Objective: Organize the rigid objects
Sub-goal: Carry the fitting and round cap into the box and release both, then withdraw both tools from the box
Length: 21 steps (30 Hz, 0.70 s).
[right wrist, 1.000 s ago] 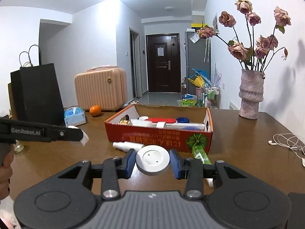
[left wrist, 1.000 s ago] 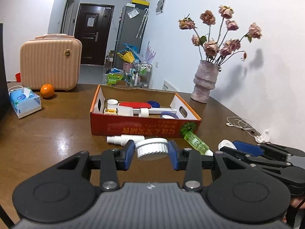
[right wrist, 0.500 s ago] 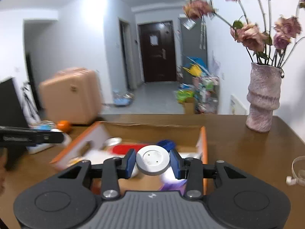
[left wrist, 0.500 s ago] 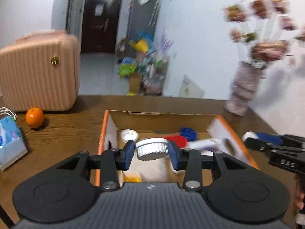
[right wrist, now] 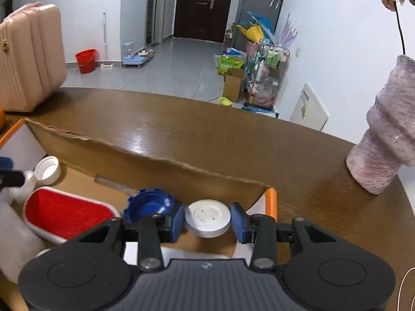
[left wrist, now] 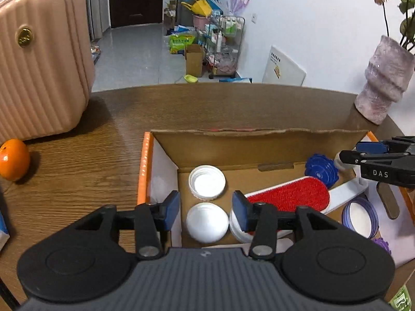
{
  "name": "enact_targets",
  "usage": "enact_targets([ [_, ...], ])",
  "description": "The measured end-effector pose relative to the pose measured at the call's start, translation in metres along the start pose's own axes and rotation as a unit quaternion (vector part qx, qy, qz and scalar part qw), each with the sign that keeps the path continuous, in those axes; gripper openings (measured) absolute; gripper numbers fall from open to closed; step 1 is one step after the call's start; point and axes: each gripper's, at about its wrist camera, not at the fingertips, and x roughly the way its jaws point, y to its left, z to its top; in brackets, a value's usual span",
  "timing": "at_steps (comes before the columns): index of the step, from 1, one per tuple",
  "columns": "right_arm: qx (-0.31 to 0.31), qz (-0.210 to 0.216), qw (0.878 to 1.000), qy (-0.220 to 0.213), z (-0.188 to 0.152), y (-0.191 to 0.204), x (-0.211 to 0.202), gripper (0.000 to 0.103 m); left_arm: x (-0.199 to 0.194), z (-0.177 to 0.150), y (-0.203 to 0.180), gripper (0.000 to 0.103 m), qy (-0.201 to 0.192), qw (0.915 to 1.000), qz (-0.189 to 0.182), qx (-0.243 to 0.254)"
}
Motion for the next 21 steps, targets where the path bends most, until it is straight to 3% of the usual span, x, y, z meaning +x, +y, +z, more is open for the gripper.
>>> enact_targets([
  [5,0.011,-0.001,1.0,-0.023,0.003,-0.005,-0.01,0.043,-0.034,0.004,0.003,0.051,-0.026,0.9996,0.008,-0.007],
  [10,0.013,-0.005,0.998,-0.064,0.003,-0.015,-0.064,0.049,-0.099,-0.009,-0.003,0.061,-0.064,0.9978,0.015,0.007],
  [15,0.009,-0.003,0.991,-0.13,-0.022,-0.016,-0.156,0.058,-0.193,-0.084,-0.016,0.068,-0.141,0.9899,-0.002,0.014],
  [18,0.022,0.012,0.985,-0.174,-0.066,-0.011,-0.218,0.065,-0.234,-0.135,-0.023,0.071,-0.169,0.9856,-0.011,0.004],
  [21,0.027,0.035,0.979,-0.199,-0.121,0.003,-0.263,0.073,-0.271,-0.196,-0.037,0.082,-0.203,0.9789,0.002,0.024],
])
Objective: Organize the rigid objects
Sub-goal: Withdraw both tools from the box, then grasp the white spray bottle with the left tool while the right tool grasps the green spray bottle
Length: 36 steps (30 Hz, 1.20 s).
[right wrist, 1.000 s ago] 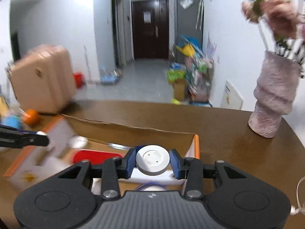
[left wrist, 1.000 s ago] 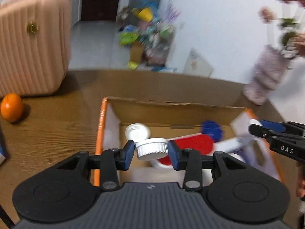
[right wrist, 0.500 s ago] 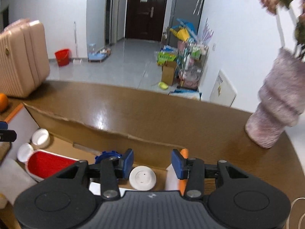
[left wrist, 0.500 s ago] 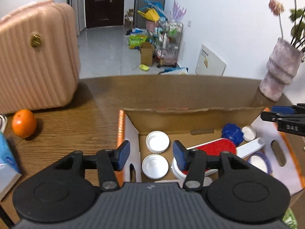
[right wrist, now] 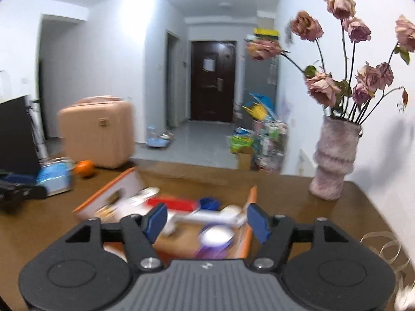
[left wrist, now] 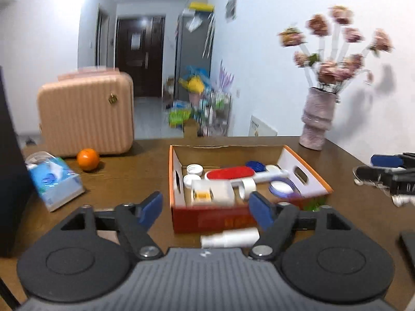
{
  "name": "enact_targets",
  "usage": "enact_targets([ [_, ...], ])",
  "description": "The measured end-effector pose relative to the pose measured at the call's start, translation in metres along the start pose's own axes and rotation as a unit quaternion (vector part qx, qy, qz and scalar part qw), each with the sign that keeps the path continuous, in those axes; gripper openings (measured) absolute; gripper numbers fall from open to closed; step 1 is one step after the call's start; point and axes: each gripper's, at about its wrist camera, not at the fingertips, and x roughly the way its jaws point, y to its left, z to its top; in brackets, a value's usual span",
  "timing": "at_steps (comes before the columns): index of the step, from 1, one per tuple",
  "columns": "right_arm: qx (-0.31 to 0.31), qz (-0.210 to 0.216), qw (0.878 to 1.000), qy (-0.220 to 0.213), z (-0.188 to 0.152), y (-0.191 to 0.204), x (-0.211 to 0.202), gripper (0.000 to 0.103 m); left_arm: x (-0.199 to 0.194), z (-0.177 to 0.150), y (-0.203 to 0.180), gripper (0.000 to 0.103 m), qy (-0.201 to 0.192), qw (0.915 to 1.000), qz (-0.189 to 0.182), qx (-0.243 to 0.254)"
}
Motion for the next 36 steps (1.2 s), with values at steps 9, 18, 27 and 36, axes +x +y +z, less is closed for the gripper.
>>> enact_targets([
  [9,-0.01,0.042,0.999,0.012,-0.143,0.061,-0.115,0.073,-0.085,-0.112,-0.031,0.086,0.051,0.9983,-0.003,-0.028],
  [18,-0.018,0.042,0.998,0.043,-0.198,0.083,-0.137,0.073,-0.086,-0.12,-0.045,0.087,0.062,0.9978,0.005,-0.023],
  [27,-0.012,0.061,0.997,0.037,-0.185,0.082,-0.116,0.071,-0.046,-0.111,-0.029,0.087,0.08,0.9949,0.016,-0.059],
  [36,-0.057,0.16,0.984,0.044,-0.125,0.115,0.011,0.065,0.028,-0.092,0.017,0.083,0.094,0.9862,-0.001,-0.136],
])
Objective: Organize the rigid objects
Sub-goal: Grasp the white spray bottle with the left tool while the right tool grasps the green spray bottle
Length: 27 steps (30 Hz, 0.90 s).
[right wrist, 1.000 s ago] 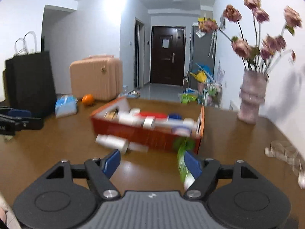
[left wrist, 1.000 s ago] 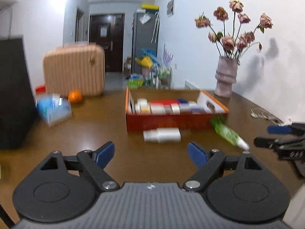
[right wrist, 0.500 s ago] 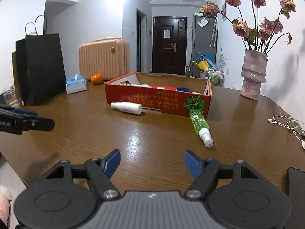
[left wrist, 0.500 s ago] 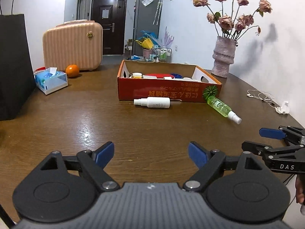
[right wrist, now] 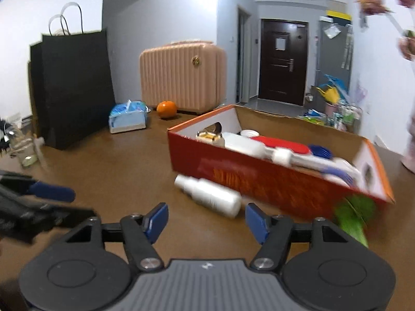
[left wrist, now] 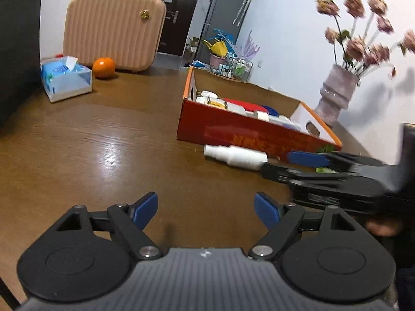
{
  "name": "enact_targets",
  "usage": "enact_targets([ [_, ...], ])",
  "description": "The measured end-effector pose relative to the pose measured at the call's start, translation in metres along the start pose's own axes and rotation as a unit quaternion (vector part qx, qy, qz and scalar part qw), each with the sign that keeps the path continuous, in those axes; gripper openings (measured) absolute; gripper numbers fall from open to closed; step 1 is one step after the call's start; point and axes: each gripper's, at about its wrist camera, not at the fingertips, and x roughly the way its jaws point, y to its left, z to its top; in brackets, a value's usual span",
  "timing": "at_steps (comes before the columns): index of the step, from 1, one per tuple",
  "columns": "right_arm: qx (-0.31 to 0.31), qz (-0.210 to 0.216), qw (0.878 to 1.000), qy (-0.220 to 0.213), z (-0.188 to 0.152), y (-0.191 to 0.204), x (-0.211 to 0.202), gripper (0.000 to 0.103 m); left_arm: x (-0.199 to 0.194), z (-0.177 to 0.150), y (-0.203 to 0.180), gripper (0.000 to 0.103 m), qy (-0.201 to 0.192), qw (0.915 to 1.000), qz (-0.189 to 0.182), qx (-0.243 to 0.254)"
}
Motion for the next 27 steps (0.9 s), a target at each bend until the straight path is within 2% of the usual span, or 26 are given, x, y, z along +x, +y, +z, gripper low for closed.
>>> enact_targets([
  [4,-0.006,-0.001,1.0,0.024,0.027,-0.005,0.065,0.066,0.018,0.012,0.007,0.083,0.006,0.9999,0.005,-0.011],
  [8,-0.005,-0.007,0.999,0.049,0.029,-0.006,0.097,0.065,0.034,0.021,0.015,0.084,0.016,0.9992,-0.017,-0.034],
  [11,-0.03,0.007,0.998,0.052,0.017,0.006,0.088,0.063,0.054,0.026,0.015,0.084,0.04,0.9968,-0.041,-0.056],
  [13,-0.052,0.01,0.998,0.047,0.009,0.018,0.076,0.061,0.066,0.03,0.007,0.084,0.048,0.9956,-0.061,-0.053],
  [17,-0.096,0.0,0.995,0.034,-0.001,0.034,0.046,0.061,0.088,0.045,-0.014,0.082,0.052,0.9969,-0.048,-0.036],
  [18,-0.089,-0.002,0.996,0.031,-0.002,0.031,0.037,0.061,0.093,0.048,-0.017,0.079,0.05,0.9976,-0.038,-0.031],
  [19,-0.078,-0.003,0.997,0.028,-0.003,0.026,0.028,0.061,0.1,0.051,-0.021,0.069,0.05,0.9984,-0.013,-0.023],
  [21,-0.062,-0.022,0.998,0.02,-0.004,0.012,0.011,0.064,0.111,0.056,-0.027,0.059,0.048,0.9987,0.01,-0.009],
  [22,-0.059,-0.04,0.997,0.015,-0.005,0.005,0.004,0.064,0.12,0.057,-0.028,0.051,0.055,0.9983,0.015,-0.006],
  [24,-0.051,-0.094,0.994,0.008,-0.006,-0.016,-0.008,0.063,0.131,0.057,-0.029,0.042,0.07,0.9972,0.019,-0.016],
  [25,-0.038,-0.114,0.993,0.01,-0.007,-0.029,-0.01,0.063,0.131,0.056,-0.034,0.033,0.066,0.9975,0.026,-0.008],
  [27,0.001,-0.152,0.988,0.026,-0.01,-0.058,-0.01,0.061,0.127,0.051,-0.043,0.023,0.064,0.9977,0.022,0.013],
])
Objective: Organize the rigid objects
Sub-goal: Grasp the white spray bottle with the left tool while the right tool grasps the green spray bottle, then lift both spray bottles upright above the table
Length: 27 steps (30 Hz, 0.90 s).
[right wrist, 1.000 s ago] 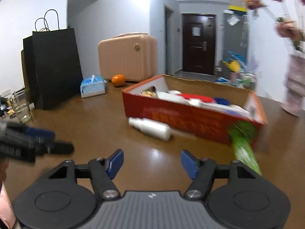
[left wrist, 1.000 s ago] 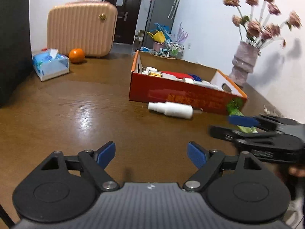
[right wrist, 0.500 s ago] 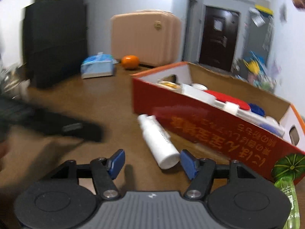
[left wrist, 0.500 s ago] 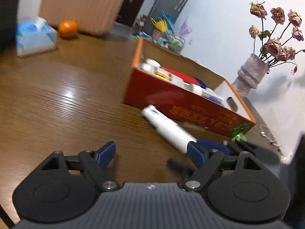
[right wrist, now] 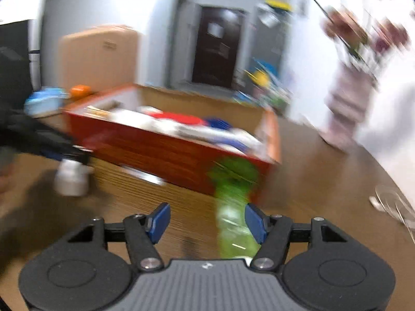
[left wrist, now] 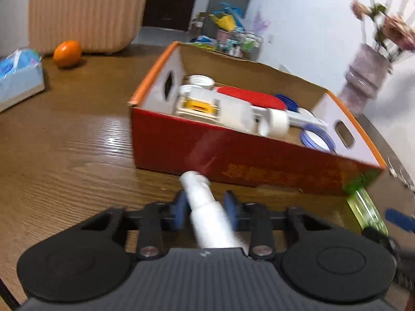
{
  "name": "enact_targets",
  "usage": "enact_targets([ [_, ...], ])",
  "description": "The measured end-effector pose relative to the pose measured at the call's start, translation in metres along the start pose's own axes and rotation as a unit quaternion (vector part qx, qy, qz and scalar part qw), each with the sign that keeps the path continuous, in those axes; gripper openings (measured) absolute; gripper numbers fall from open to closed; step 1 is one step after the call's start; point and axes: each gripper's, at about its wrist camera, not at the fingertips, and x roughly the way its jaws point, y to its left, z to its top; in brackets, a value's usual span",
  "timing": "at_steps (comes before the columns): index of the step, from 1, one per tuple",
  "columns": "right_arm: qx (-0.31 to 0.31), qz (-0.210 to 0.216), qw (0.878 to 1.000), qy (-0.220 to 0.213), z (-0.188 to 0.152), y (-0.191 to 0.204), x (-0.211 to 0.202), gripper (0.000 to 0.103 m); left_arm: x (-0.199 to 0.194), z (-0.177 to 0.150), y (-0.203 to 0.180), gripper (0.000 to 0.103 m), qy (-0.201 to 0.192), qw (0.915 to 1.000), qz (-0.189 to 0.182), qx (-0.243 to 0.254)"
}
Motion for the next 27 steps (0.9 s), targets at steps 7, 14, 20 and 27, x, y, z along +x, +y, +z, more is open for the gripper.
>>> enact_targets([
  [7,0.071,-0.02,0.996,0.056,-0.022,-0.047,0.031,0.043,-0.042,-0.029,-0.019,0.019,-0.024,0.997,-0.037,0.063],
  [14,0.07,0.001,0.996,0.047,-0.032,-0.037,0.027,0.036,-0.089,-0.032,-0.013,0.019,-0.074,0.9959,-0.036,0.037],
  [20,0.075,0.005,0.996,0.036,-0.044,-0.02,0.002,0.03,-0.11,-0.044,-0.018,0.019,-0.101,0.9936,-0.006,0.05],
  [27,0.074,-0.004,0.997,0.012,-0.043,-0.008,-0.03,0.029,-0.115,-0.05,-0.018,0.019,-0.095,0.9937,-0.013,0.058],
])
